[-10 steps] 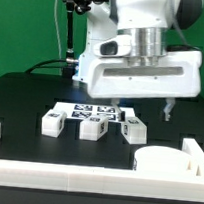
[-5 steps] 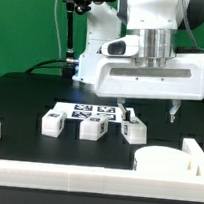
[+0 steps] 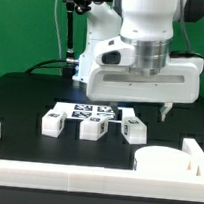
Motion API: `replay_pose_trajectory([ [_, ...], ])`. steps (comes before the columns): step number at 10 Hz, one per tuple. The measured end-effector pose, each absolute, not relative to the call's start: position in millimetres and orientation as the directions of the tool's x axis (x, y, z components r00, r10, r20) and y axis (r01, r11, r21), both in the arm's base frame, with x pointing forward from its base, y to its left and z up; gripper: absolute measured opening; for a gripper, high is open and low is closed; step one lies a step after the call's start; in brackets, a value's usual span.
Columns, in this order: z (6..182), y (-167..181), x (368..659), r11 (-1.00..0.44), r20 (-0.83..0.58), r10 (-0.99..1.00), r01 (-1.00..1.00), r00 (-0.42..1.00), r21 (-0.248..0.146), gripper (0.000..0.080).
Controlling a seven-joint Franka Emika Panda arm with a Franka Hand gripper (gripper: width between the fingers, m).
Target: Assemble stool
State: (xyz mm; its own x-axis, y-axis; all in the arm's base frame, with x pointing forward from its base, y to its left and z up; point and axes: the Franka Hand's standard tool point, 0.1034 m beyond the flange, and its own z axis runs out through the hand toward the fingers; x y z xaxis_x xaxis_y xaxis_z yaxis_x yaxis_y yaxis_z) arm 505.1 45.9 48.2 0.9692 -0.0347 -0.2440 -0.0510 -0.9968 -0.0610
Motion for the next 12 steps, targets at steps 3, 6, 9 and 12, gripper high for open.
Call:
replay_pose_trajectory([
  [3, 47.4, 49.4, 500.1, -0.996, -0.435, -0.017, -0.052, 0.9, -0.067, 0.0649],
  [6, 36.8, 49.3, 499.6, -0.998, -0.579, 0.055, 0.056, 0.814, -0.016, 0.0649],
  [9, 36.3, 51.0, 494.0, -0.997, -0.728, 0.067, 0.068, 0.682, -0.027, 0.0649],
  [12, 29.2, 51.1, 488.9, -0.997, -0.837, 0.062, 0.069, 0.544, -0.029, 0.0649],
])
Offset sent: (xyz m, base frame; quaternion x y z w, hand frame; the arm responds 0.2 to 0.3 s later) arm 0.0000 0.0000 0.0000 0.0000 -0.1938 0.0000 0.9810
